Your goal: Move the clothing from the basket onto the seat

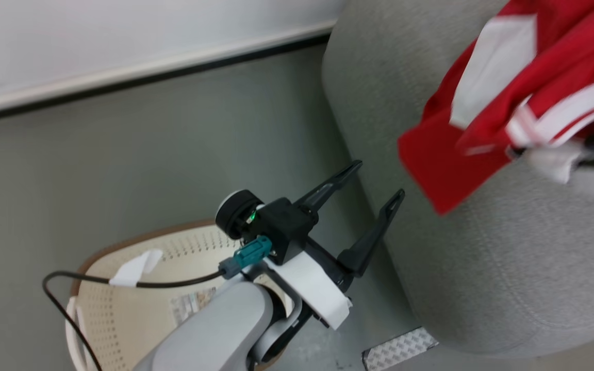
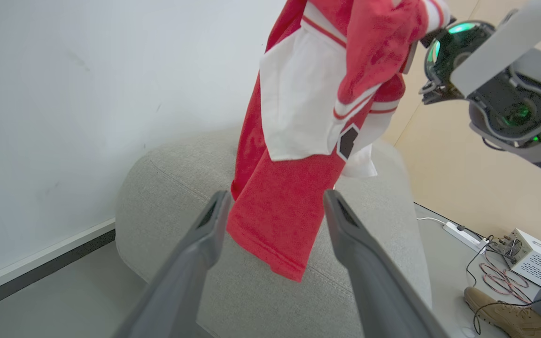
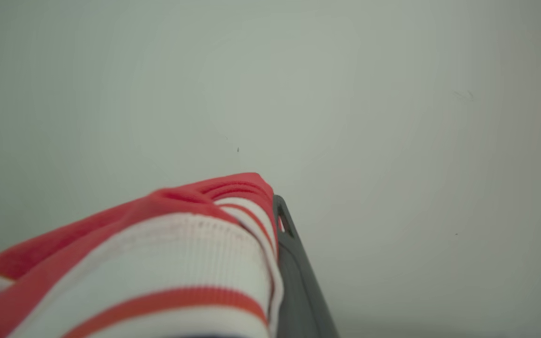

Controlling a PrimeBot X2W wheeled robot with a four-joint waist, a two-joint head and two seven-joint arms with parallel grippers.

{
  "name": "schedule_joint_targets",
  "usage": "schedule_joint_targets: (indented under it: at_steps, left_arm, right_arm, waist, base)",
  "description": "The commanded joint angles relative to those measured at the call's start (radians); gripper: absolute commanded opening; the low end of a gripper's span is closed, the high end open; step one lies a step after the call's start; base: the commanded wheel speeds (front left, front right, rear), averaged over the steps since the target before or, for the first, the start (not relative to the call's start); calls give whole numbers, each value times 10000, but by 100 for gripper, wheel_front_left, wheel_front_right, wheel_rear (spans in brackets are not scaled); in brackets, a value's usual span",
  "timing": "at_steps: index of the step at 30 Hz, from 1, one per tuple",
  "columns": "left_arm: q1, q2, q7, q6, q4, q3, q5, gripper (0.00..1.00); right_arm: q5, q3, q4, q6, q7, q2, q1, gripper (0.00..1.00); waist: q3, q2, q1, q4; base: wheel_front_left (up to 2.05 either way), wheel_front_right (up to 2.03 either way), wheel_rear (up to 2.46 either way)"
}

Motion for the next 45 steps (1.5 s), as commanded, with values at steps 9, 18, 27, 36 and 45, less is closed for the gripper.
schedule_joint_targets:
  at_steps: [9,18,27,36,45]
  left_arm:
    - [-1054,-207,-35,-342,395,-148,298,100]
    - [-1121,-263,-139,-463,506,-329,257,100]
    - [-824,-246,35,-363,314,-552,150,100]
    - [-766,-5,463,-159,-148,-644,208,100]
    - [-527,95,555,19,-348,-596,17,100]
  right_arm:
    - [518,-600,1617,4,616,-1954,-3617,0]
    - [34,-1708,4070,2,1300,-3331,-6218,0]
    - [-751,-2845,7109,2,1072,-3719,-6533,0]
    - [-1073,-4398,9776,2,196,-2782,-5584,0]
    - [-1648,-4750,11017,2,23,-2140,-5105,100]
  waist:
    - [1417,0,-3,926]
    - [1614,0,-3,1242]
    - [1762,0,-3,1520]
    - [2100,0,-3,1601]
    - [1617,0,-3,1300]
  base:
    - [0,0,0]
    - [0,0,0]
    - [0,0,0]
    - [0,0,0]
    - [0,0,0]
